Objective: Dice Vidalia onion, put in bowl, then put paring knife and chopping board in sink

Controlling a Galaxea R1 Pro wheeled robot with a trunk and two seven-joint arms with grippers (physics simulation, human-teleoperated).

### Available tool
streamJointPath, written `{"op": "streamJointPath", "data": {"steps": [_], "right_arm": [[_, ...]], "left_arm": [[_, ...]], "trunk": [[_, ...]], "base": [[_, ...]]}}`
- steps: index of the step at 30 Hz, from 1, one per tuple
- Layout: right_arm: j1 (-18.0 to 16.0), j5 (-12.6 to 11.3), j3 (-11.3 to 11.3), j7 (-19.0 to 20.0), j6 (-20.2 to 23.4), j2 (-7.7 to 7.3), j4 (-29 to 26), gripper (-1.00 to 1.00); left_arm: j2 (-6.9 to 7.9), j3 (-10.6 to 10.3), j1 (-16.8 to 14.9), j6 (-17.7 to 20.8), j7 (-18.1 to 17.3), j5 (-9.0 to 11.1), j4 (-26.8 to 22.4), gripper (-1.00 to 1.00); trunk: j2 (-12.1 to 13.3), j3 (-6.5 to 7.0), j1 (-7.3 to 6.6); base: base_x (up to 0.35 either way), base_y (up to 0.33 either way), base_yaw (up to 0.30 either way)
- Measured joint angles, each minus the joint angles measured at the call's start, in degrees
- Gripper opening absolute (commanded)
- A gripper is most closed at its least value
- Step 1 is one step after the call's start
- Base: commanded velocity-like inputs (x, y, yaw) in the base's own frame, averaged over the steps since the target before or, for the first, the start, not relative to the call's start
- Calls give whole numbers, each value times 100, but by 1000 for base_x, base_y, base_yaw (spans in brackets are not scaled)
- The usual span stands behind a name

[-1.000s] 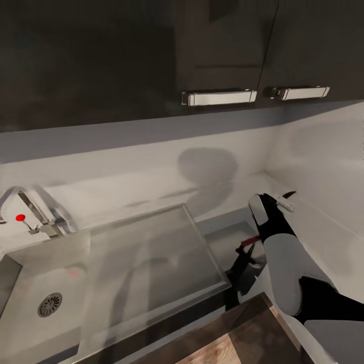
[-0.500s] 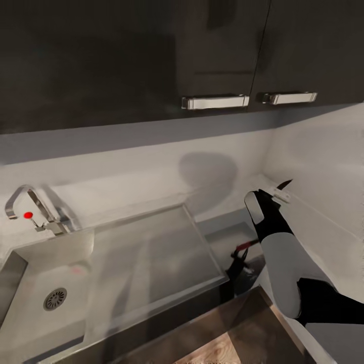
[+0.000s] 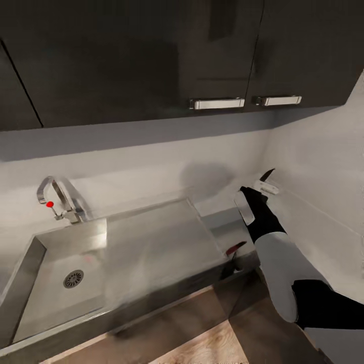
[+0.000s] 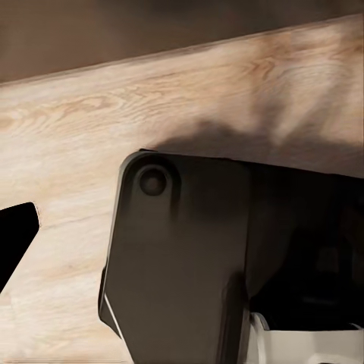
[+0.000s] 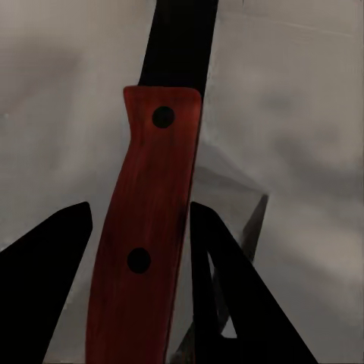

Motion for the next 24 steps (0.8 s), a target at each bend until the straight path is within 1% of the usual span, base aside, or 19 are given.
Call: {"op": "streamJointPath", "data": {"steps": [2,7,24], "right_arm": [[0,4,11,261,13,8,0,-100],[0,18,17,471,24,14,6,-100],[0,20,20,515,26,22,22,-100]], "left_arm": [[0,0,0,0,0,-2,0,100],[0,0,0,0,0,-4,0,100],[0,0,0,0,0,-4,0,100]], "trunk": [[0,17,0],[0,56,0],[0,179,0]], "base": [[-272,152,70],[-273,161,163],[-267,194,204]]}}
